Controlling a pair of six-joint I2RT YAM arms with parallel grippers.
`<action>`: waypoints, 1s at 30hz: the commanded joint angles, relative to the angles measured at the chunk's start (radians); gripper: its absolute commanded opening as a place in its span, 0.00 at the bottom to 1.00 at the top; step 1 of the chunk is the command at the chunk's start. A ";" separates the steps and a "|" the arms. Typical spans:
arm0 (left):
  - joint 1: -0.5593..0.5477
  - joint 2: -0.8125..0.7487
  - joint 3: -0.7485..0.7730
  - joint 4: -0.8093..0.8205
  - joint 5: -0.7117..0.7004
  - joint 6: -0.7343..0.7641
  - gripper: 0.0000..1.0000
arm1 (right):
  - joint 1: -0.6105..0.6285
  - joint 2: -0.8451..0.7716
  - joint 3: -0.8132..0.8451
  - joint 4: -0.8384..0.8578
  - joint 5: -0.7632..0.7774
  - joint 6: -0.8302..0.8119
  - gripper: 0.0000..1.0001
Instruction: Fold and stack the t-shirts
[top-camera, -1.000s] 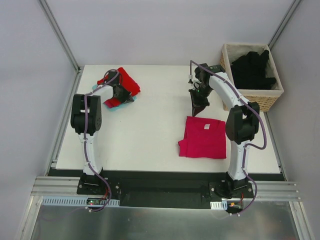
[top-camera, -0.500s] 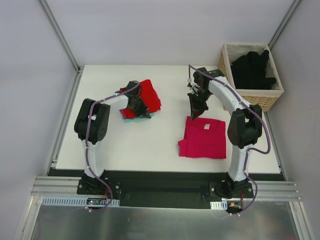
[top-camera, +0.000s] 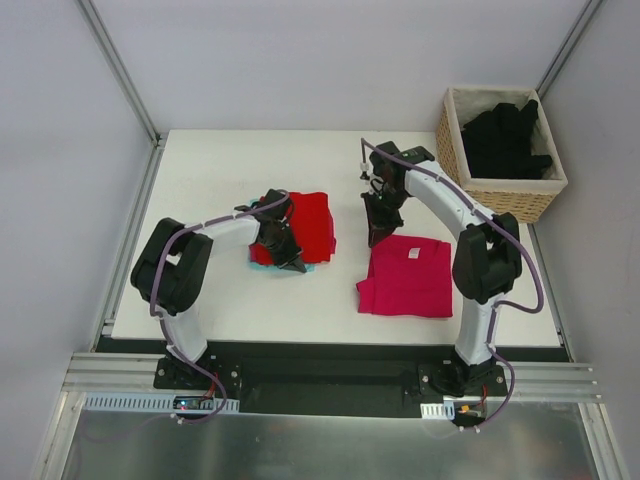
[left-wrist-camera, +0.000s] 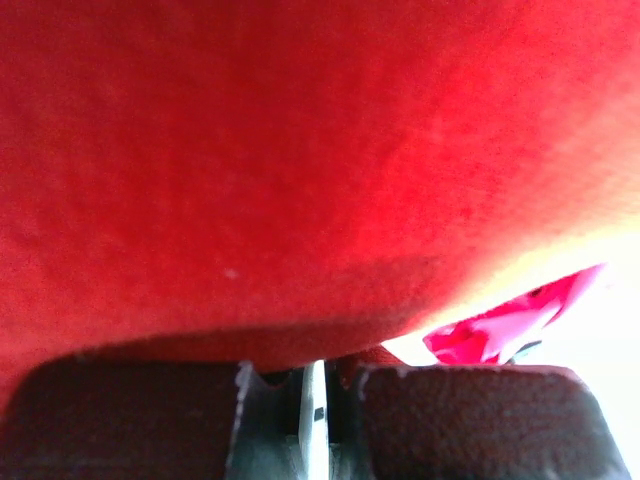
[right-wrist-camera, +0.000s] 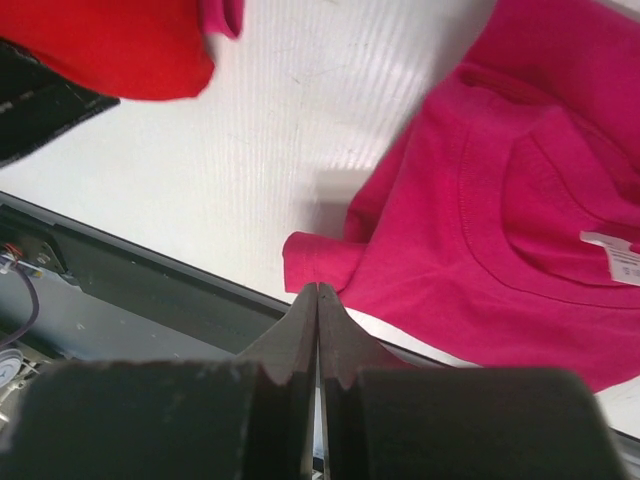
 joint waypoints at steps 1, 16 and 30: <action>-0.067 -0.086 -0.049 -0.053 0.027 -0.025 0.00 | 0.056 -0.063 -0.015 0.028 0.017 0.055 0.01; -0.227 -0.106 -0.084 -0.051 -0.001 -0.080 0.00 | 0.137 -0.098 -0.060 0.061 0.060 0.090 0.01; -0.234 -0.121 -0.043 -0.122 0.031 -0.071 0.61 | 0.137 -0.155 -0.047 0.025 0.107 0.087 0.01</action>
